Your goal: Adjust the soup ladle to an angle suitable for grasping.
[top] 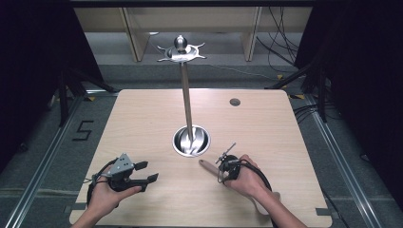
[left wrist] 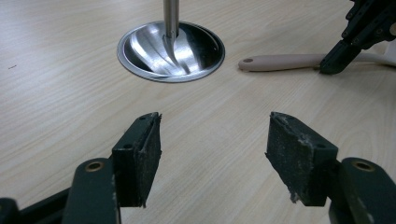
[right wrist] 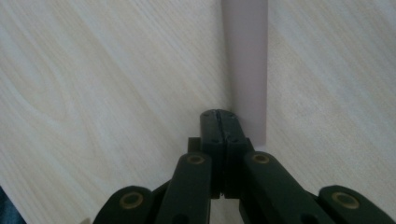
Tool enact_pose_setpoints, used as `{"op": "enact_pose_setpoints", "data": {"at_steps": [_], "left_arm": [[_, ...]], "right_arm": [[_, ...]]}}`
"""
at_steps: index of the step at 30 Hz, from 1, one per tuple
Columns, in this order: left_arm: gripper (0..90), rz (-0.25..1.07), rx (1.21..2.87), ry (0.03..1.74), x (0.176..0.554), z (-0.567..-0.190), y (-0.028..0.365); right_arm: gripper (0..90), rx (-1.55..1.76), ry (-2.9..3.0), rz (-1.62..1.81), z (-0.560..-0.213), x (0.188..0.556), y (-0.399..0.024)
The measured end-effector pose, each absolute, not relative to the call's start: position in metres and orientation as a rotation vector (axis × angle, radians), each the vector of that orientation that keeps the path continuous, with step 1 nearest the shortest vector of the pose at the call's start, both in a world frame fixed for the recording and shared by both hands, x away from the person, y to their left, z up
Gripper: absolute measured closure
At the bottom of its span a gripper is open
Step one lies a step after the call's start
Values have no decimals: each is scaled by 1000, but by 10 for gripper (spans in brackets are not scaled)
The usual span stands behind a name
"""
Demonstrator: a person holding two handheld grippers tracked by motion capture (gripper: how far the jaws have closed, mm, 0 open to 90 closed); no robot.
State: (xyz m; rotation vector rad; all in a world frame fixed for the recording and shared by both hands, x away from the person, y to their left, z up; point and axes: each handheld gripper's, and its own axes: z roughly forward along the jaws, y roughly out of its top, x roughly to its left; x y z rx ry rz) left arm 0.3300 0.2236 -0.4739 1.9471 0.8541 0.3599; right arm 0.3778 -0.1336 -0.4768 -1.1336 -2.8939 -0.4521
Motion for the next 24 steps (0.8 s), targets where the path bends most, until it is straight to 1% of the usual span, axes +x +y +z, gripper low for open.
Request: {"op": "enact_pose_setpoints", "data": {"at_steps": [2, 15, 16, 22, 23, 24], "left_arm": [[349, 355, 1942, 850, 330, -474, 224], [348, 352, 1941, 850, 330, -474, 223], [348, 365, 1945, 847, 330, -474, 223], [348, 348, 1944, 847, 330, -475, 222], [348, 346, 1938, 848, 330, -475, 222], [348, 353, 1938, 846, 330, -475, 222]], "right_arm": [[900, -1121, -2907, -457, -477, 380, -135], [900, -1371, -2874, -453, -477, 394, -150], [900, -1371, -2874, -453, -477, 394, -150], [900, -1333, -2854, -515, -477, 394, -153], [860, -1319, -2854, -541, -475, 394, -154], [860, -1319, -2854, -541, -475, 394, -154]]}}
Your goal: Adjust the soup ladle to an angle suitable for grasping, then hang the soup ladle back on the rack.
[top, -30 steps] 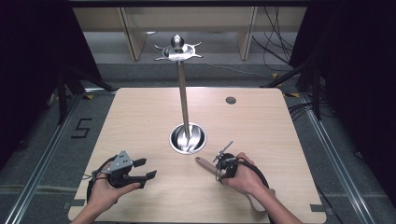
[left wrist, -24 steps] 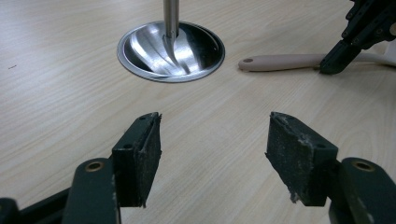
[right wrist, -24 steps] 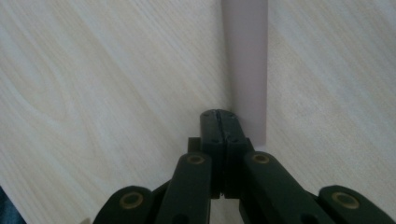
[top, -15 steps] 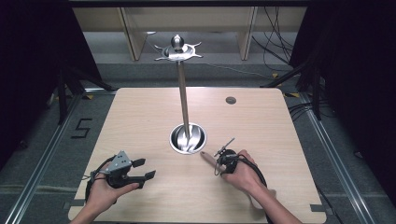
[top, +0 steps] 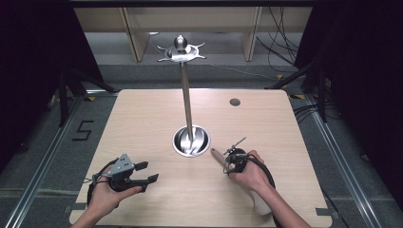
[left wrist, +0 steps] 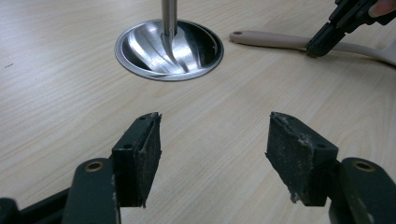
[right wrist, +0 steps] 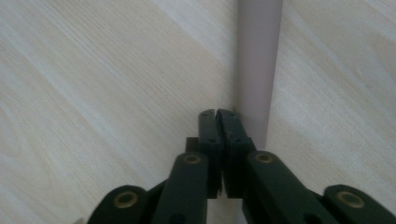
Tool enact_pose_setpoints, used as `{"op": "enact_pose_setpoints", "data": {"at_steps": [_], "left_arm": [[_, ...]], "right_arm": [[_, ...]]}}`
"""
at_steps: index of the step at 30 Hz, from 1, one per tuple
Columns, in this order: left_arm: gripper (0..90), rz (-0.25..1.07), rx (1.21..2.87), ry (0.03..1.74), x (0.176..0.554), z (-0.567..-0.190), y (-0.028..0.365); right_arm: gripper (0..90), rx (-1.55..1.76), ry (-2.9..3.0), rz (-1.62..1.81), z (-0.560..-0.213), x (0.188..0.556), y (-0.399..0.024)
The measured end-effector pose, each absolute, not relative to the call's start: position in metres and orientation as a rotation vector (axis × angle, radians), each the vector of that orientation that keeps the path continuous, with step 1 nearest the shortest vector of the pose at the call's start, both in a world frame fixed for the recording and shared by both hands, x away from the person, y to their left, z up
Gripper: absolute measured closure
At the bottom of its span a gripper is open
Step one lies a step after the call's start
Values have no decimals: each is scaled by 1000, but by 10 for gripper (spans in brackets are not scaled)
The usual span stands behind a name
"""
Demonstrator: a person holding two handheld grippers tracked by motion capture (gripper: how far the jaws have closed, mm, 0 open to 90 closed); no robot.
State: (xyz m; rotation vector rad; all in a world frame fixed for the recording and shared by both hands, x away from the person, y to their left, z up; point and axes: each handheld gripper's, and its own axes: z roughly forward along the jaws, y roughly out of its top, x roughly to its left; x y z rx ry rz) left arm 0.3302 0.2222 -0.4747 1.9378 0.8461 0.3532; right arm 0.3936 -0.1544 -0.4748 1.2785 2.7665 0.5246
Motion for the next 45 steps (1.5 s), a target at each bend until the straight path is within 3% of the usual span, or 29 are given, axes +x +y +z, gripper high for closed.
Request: {"op": "enact_pose_setpoints", "data": {"at_steps": [9, 16, 26, 45], "left_arm": [[348, 342, 1949, 848, 334, -475, 221], [348, 336, 1941, 845, 333, -476, 220], [348, 358, 1940, 858, 328, -474, 224], [348, 340, 1941, 864, 328, -477, 223]], "right_arm": [[683, 1254, 2687, 587, -453, 390, -168], [613, 1319, 2597, 593, -444, 386, -192], [608, 1397, 2582, 588, -442, 385, -211], [602, 1360, 2817, 366, -451, 399, -187]]}}
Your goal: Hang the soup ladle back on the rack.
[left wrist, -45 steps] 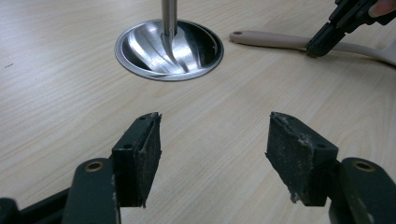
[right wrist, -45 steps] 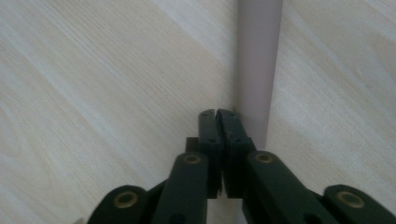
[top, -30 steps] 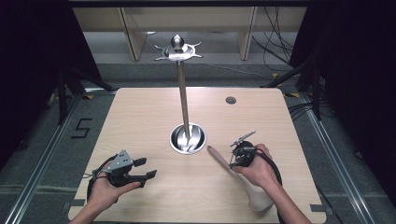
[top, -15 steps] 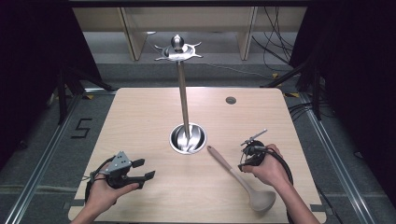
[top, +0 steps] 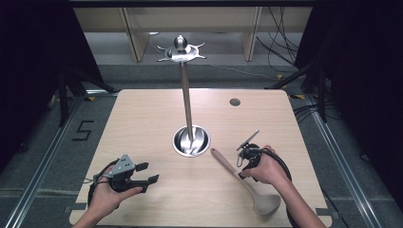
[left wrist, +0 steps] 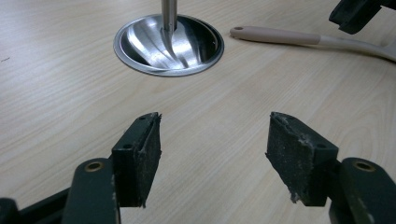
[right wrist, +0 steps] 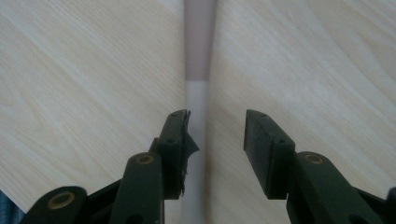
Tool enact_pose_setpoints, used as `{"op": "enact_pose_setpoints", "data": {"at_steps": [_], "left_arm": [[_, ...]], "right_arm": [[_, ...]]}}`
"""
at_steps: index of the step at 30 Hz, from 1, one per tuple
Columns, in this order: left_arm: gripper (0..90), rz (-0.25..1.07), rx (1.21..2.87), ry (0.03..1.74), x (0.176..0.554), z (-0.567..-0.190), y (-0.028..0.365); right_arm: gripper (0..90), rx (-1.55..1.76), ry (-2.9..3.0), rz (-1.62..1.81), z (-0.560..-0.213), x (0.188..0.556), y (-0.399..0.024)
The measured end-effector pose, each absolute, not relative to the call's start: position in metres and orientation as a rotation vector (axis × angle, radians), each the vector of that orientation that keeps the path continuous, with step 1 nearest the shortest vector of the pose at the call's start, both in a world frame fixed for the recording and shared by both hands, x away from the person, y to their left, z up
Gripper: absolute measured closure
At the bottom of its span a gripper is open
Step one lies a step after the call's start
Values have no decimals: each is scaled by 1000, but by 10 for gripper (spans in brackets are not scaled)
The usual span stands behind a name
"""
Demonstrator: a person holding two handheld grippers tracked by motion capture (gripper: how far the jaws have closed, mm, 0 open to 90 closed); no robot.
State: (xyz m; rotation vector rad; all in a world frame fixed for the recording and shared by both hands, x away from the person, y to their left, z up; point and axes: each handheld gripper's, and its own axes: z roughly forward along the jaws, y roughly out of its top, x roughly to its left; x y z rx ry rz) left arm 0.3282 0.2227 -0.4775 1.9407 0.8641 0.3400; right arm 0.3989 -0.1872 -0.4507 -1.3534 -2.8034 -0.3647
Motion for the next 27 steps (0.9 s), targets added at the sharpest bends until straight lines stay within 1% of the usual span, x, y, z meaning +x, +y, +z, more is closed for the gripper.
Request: {"op": "enact_pose_setpoints", "data": {"at_steps": [2, 8, 9, 14, 16, 17, 20, 27], "left_arm": [[347, 346, 1945, 864, 327, -476, 225], [346, 355, 1945, 853, 328, -476, 224], [347, 336, 1943, 856, 329, -476, 223], [346, 334, 1948, 860, 329, -477, 222], [346, 347, 1954, 859, 329, -477, 223], [346, 333, 1949, 863, 328, -477, 223], [346, 337, 1950, 861, 328, -477, 223], [346, 330, 1944, 853, 328, -477, 221]], "right_arm": [[603, -1331, -2809, -352, -455, 403, -178], [615, -1305, -2807, -299, -462, 411, -168], [621, -1290, -2824, -288, -463, 412, -166], [637, -1284, -2811, -243, -467, 415, -160], [648, -1268, -2819, -243, -469, 417, -159], [652, -1239, -2835, -241, -470, 418, -159], [665, -1261, -2826, -228, -470, 418, -158], [724, -1275, -2807, -202, -474, 420, -157]]}}
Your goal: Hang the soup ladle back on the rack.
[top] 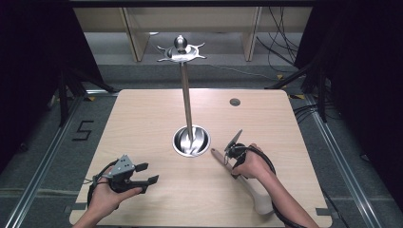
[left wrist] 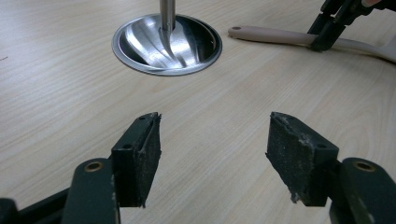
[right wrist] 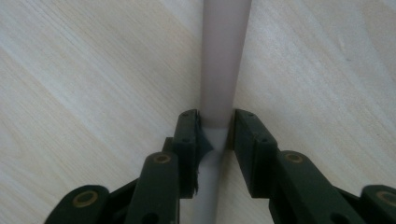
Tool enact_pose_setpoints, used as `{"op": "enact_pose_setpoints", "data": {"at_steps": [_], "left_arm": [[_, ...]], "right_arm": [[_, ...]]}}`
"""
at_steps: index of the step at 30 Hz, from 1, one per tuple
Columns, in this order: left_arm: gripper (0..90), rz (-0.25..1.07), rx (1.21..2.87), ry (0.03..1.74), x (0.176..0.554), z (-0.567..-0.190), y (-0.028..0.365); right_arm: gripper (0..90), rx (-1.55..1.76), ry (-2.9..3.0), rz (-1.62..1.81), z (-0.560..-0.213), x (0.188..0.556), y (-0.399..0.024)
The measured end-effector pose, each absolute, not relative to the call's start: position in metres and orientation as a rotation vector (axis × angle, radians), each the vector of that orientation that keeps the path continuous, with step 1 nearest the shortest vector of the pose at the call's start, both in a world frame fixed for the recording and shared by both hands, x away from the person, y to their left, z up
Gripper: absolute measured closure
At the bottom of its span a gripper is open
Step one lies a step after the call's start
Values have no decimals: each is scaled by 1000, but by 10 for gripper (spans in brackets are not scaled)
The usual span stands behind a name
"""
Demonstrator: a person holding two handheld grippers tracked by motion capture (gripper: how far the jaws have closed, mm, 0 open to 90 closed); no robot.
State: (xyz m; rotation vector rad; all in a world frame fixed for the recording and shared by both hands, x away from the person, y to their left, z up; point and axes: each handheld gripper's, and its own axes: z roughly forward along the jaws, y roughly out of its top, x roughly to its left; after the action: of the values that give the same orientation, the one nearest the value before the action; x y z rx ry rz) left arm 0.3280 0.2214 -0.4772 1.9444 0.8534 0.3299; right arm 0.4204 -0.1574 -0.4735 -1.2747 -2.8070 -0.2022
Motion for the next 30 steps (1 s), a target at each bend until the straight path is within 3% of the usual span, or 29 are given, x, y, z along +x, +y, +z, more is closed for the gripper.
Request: {"op": "enact_pose_setpoints", "data": {"at_steps": [3, 13, 30], "left_arm": [[346, 337, 1947, 857, 328, -477, 222], [346, 325, 1938, 856, 328, -477, 220], [345, 322, 1951, 859, 328, -478, 221]], "right_arm": [[762, -1298, -2786, -209, -473, 421, -157], [772, -1358, -2782, -332, -461, 413, -164], [773, -1332, -2833, -858, -420, 380, -200]]}}
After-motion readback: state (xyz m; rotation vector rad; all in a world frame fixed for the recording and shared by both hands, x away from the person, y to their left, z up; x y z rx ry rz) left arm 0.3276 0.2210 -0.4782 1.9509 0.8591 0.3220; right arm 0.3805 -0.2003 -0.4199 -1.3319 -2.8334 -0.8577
